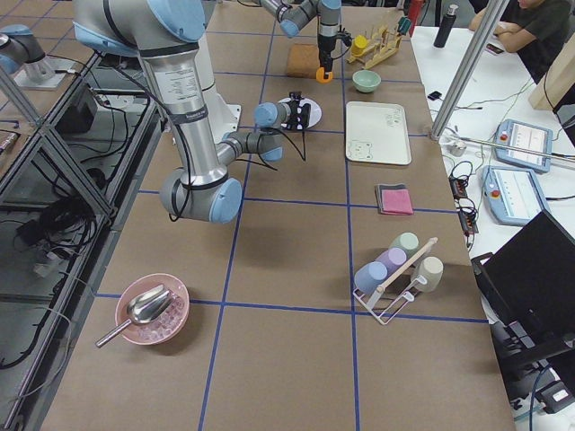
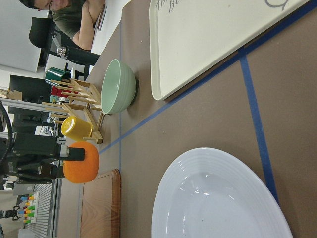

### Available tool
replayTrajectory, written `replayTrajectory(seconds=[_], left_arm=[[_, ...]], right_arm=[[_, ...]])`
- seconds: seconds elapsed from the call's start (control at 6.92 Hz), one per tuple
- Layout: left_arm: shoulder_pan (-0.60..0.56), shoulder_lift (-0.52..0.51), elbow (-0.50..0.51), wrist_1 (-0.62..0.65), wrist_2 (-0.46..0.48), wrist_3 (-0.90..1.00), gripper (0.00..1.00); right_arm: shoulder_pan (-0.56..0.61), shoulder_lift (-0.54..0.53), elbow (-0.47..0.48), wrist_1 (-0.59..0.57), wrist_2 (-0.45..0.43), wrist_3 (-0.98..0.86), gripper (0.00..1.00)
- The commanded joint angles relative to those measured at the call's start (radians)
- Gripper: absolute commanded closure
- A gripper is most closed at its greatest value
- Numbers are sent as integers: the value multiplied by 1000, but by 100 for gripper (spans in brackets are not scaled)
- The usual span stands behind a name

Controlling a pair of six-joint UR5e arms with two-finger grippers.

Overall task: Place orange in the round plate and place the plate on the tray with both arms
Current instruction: 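Lift the orange with the left gripper and carry it over the white plate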

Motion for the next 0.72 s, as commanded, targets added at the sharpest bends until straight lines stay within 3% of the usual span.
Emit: replayTrajectory(seconds=[0.0, 0.58], left_arm=[[91, -53, -1, 0, 54, -69, 20], [210, -58, 8, -12, 77, -65, 17]], right_arm=[[-1, -3, -29, -1, 7, 1, 0], [-41, 6, -61, -1, 13, 7, 0]])
